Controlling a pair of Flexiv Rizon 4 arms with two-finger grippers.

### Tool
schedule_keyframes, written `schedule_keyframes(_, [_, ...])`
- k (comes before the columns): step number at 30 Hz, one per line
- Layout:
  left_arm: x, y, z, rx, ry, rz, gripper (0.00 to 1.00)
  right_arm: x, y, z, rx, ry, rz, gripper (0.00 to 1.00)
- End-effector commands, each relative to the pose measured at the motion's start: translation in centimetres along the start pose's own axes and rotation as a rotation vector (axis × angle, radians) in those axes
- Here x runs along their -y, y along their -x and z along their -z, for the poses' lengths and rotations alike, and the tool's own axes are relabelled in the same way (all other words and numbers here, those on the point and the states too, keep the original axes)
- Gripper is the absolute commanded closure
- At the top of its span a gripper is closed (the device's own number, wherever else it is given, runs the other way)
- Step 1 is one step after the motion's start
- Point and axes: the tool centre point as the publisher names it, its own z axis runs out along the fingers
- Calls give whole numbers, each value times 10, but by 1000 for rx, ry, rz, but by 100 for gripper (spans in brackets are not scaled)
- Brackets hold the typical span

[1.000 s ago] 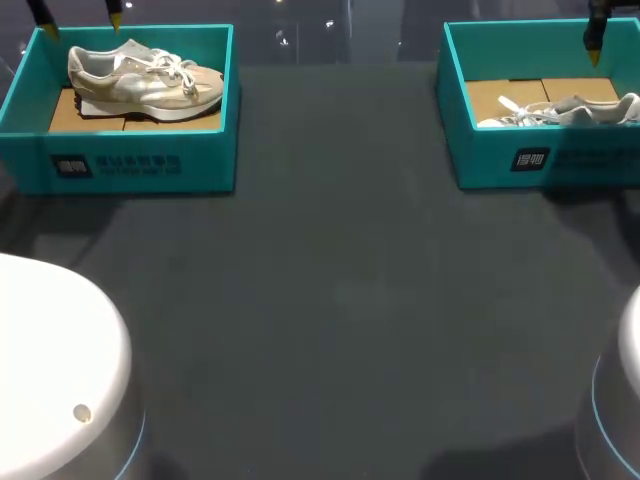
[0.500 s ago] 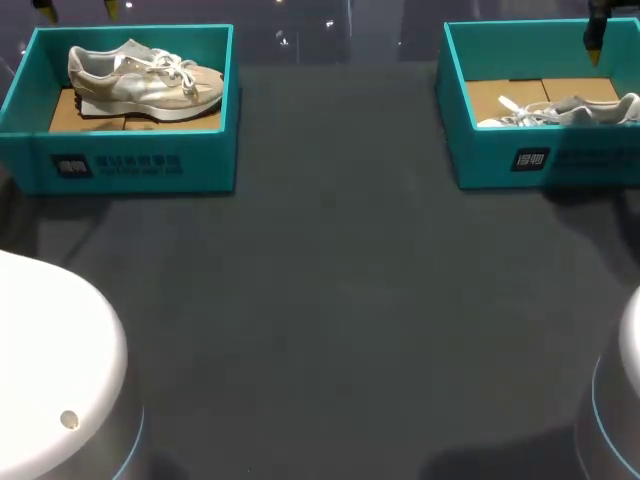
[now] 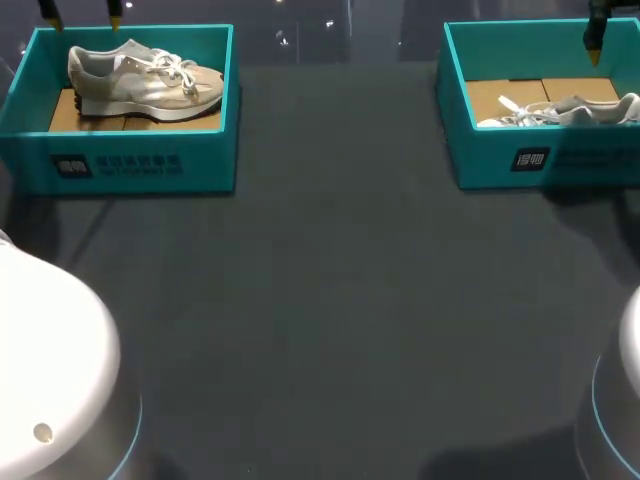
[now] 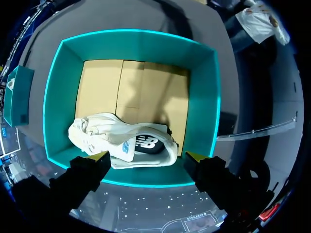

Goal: Take the shoe out of the shoebox, open the shoe tongue, remove and reinsert the insole, then place the shoe into the shoebox

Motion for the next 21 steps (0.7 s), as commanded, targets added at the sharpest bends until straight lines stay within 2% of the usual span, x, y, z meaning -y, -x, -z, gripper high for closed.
schedule_keyframes(1, [-22,-5,-11,-3,-39,-11,0,0,0,0,1,0,-1,0])
schedule_keyframes(8, [-25,-23,-21,-17,-43,-39,0,0,0,0,1,0,-1,0])
schedule_keyframes(13, [-27,-25,-36,-41,-43,-42,2,0,0,0,1,0,-1,0])
schedule_keyframes(14, [-27,-25,-39,-43,-43,-42,3,0,0,0,1,0,-1,0])
schedule_keyframes(16, [-28,-25,-43,-47,-45,-41,13,0,0,0,1,0,-1,0])
schedule_keyframes(21, [-31,-28,-52,-53,-50,-49,15,0,0,0,1,0,-1,0])
